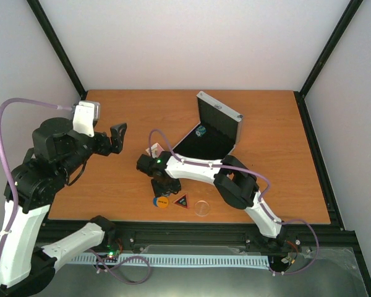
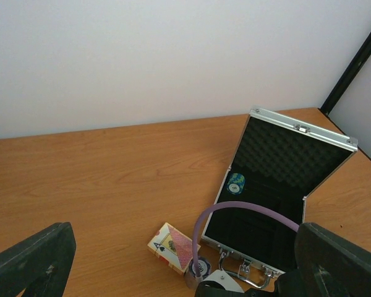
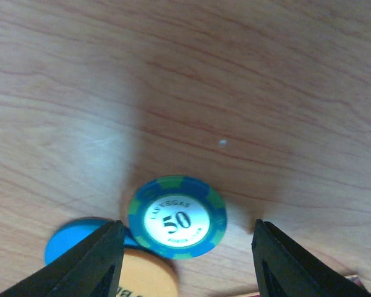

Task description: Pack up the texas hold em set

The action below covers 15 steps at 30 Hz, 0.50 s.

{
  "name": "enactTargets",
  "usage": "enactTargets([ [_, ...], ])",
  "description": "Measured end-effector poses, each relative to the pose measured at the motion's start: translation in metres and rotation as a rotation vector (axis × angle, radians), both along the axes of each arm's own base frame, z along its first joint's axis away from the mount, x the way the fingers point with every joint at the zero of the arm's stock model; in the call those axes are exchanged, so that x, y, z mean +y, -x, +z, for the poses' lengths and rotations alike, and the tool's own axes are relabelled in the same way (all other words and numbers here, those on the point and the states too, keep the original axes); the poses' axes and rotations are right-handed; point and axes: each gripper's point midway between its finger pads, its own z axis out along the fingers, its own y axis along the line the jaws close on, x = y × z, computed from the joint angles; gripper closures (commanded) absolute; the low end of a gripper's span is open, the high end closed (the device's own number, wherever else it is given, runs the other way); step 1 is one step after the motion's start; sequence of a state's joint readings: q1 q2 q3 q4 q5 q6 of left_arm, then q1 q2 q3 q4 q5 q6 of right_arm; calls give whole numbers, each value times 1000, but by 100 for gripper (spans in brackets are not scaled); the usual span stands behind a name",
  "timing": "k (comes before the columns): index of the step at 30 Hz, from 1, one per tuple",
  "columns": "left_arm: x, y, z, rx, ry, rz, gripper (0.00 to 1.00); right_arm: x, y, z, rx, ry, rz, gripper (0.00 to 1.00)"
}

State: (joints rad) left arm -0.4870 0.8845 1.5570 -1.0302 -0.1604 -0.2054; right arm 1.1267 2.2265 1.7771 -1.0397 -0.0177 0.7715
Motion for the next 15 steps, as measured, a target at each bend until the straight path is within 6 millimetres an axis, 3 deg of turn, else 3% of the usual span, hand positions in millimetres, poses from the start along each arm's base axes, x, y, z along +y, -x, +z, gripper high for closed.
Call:
enactTargets([
  [8,0,0,-3,9,-6,2,0,-5,-2,-7,13,-2,-10,45],
  [11,1,0,-6,18,-11,4,0,-4,-1,-8,17,-10,-8,58],
  [15,1,0,-9,27,-16,5,0,-3,-1,-7,16,-19,-1,68],
])
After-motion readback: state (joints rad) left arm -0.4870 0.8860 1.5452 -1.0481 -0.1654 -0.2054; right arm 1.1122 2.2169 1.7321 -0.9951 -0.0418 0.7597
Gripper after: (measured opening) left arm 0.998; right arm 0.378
